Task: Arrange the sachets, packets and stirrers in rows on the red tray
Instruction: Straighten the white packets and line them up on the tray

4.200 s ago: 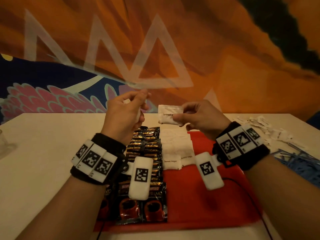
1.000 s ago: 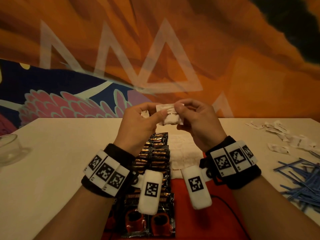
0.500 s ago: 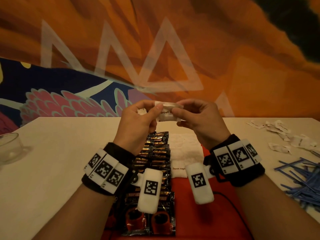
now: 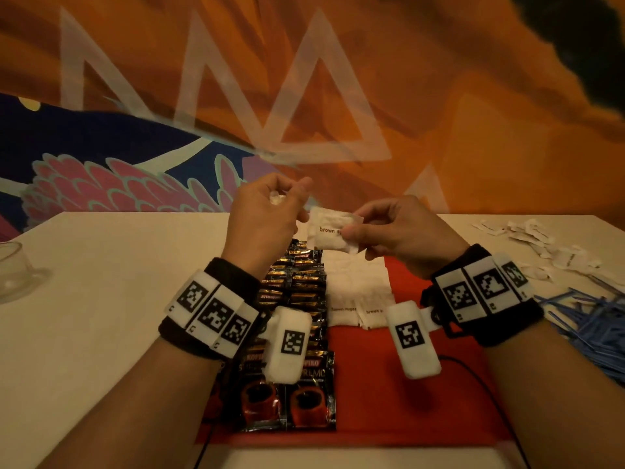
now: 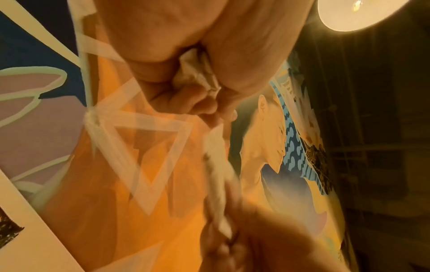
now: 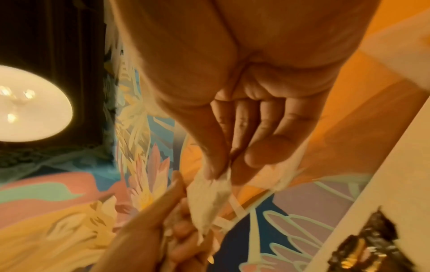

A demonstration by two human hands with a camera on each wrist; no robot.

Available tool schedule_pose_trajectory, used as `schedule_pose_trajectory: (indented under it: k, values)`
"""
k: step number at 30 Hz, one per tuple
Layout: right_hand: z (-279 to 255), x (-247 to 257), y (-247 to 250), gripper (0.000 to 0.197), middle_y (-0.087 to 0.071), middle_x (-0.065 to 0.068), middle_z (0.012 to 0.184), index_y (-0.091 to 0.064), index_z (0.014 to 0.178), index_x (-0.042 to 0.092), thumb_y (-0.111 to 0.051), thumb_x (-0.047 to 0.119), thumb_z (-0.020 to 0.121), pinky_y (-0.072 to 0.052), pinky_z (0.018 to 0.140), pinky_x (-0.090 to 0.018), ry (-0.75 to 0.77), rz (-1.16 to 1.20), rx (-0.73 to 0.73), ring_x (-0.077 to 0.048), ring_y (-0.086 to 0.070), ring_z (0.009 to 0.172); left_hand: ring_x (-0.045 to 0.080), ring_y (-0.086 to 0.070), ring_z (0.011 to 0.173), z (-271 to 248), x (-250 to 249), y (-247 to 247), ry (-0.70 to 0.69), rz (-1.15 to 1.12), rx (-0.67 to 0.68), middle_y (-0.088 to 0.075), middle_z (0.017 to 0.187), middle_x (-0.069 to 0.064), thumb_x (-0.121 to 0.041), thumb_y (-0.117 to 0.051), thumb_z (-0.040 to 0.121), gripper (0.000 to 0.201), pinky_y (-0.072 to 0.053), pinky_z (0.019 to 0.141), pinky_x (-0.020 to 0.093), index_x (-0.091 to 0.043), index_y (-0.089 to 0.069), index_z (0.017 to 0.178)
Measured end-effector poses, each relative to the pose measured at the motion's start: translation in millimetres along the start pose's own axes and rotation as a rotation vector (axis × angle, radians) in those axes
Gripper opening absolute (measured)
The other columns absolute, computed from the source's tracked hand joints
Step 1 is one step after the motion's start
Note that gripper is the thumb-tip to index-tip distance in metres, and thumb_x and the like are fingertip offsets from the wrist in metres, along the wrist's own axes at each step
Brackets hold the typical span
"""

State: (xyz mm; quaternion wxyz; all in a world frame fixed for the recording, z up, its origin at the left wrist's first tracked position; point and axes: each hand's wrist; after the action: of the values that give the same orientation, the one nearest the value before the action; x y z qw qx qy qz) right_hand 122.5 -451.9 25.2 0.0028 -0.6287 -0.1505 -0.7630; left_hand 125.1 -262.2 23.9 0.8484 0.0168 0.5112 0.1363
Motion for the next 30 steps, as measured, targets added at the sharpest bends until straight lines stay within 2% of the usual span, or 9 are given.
schedule_pose_trajectory:
  k: [4,9,14,16,19,23,25,27,30]
  values:
    - [-6.6,-13.8,12.2,0.009,-0.066,-0.006,0.067,-0.068,0.081,0.006,-0.076,0.003,0.081,-0.053,0.055,-0.024,-0.157,-0.202,0.043,-0.013,-0.062,0.059,0.008,-0.046,0.046,0.2,-6.8,5.9,0.059,-0.131,0.024,-0.059,0.056,-0.006,-0.029,-0.062,0.097,0.023,-0.038,0.045,0.021,-0.015,-0.061,0.08]
    - [-17.5,-39.1,14.4,0.015,-0.07,-0.014,0.074,-0.068,0.09,0.005,-0.079,0.008,0.081,-0.055,0.061,-0.029,-0.393,-0.389,0.114,-0.021,-0.067,0.067,0.007,-0.045,0.046,-0.3,-11.9,9.2,0.065,-0.192,0.045,-0.057,0.056,-0.006,-0.026,-0.062,0.098,0.019,-0.036,0.043,0.02,-0.013,-0.06,0.084]
    - [-21.8,-51.0,2.4,0.016,-0.071,-0.009,0.07,-0.066,0.092,0.009,-0.078,0.008,0.081,-0.059,0.07,-0.034,-0.482,-0.427,0.142,-0.018,-0.068,0.065,0.008,-0.044,0.046,-0.4,-16.3,11.1,0.079,-0.243,0.056,-0.056,0.056,-0.005,-0.026,-0.062,0.098,0.019,-0.034,0.043,0.02,-0.015,-0.061,0.083]
    - [-20.8,-51.5,-2.2,0.015,-0.071,-0.006,0.069,-0.066,0.092,0.012,-0.078,0.012,0.083,-0.058,0.067,-0.032,-0.489,-0.472,0.167,-0.016,-0.066,0.063,0.008,-0.044,0.047,-0.3,-17.4,13.0,0.086,-0.25,0.059,-0.057,0.058,-0.004,-0.027,-0.062,0.098,0.019,-0.034,0.043,0.02,-0.015,-0.061,0.083]
    - [-18.4,-51.1,-8.1,0.016,-0.071,-0.004,0.065,-0.065,0.092,0.011,-0.078,0.012,0.083,-0.049,0.053,-0.024,-0.489,-0.497,0.173,-0.012,-0.065,0.056,0.008,-0.044,0.047,-0.2,-19.3,15.6,0.095,-0.261,0.055,-0.056,0.059,-0.003,-0.027,-0.061,0.098,0.02,-0.034,0.044,0.02,-0.014,-0.059,0.083]
    - [-15.1,-52.2,-14.8,0.019,-0.073,-0.003,0.066,-0.062,0.091,0.012,-0.079,0.016,0.083,-0.047,0.048,-0.02,-0.484,-0.575,0.164,-0.009,-0.065,0.052,0.008,-0.044,0.048,0.1,-21.0,18.0,0.106,-0.271,0.054,-0.056,0.06,-0.003,-0.027,-0.061,0.098,0.02,-0.035,0.044,0.02,-0.013,-0.059,0.084]
    - [-14.9,-52.5,-17.7,0.024,-0.073,0.001,0.071,-0.061,0.091,0.016,-0.081,0.026,0.081,-0.046,0.05,-0.021,-0.427,-0.761,0.165,-0.009,-0.066,0.058,0.007,-0.044,0.049,0.0,-21.0,18.5,0.109,-0.268,0.057,-0.056,0.06,-0.003,-0.027,-0.061,0.098,0.019,-0.035,0.044,0.02,-0.014,-0.059,0.084]
    - [-16.2,-51.8,-19.9,0.029,-0.07,0.003,0.079,-0.061,0.09,0.018,-0.081,0.036,0.078,-0.045,0.054,-0.024,-0.345,-0.957,0.159,-0.012,-0.065,0.072,0.008,-0.044,0.049,-0.3,-20.8,18.7,0.11,-0.266,0.059,-0.056,0.06,-0.003,-0.027,-0.061,0.098,0.019,-0.036,0.044,0.02,-0.014,-0.06,0.084]
    - [-18.4,-50.6,-20.1,0.035,-0.063,0.004,0.081,-0.056,0.087,0.02,-0.082,0.04,0.076,-0.038,0.055,-0.025,-0.237,-1.03,0.128,-0.012,-0.057,0.075,0.008,-0.044,0.049,0.1,-20.8,19.2,0.112,-0.26,0.057,-0.056,0.061,-0.003,-0.027,-0.061,0.098,0.019,-0.036,0.044,0.02,-0.014,-0.06,0.084]
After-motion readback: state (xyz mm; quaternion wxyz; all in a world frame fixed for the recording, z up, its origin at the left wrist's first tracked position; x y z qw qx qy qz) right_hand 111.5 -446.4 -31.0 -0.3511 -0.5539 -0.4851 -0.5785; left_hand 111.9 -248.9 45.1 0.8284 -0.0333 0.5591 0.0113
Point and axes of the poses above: each hand's wrist, its own z-axis towards the middle knuckle, its own y-axis out of the back of the hand, x = y × z
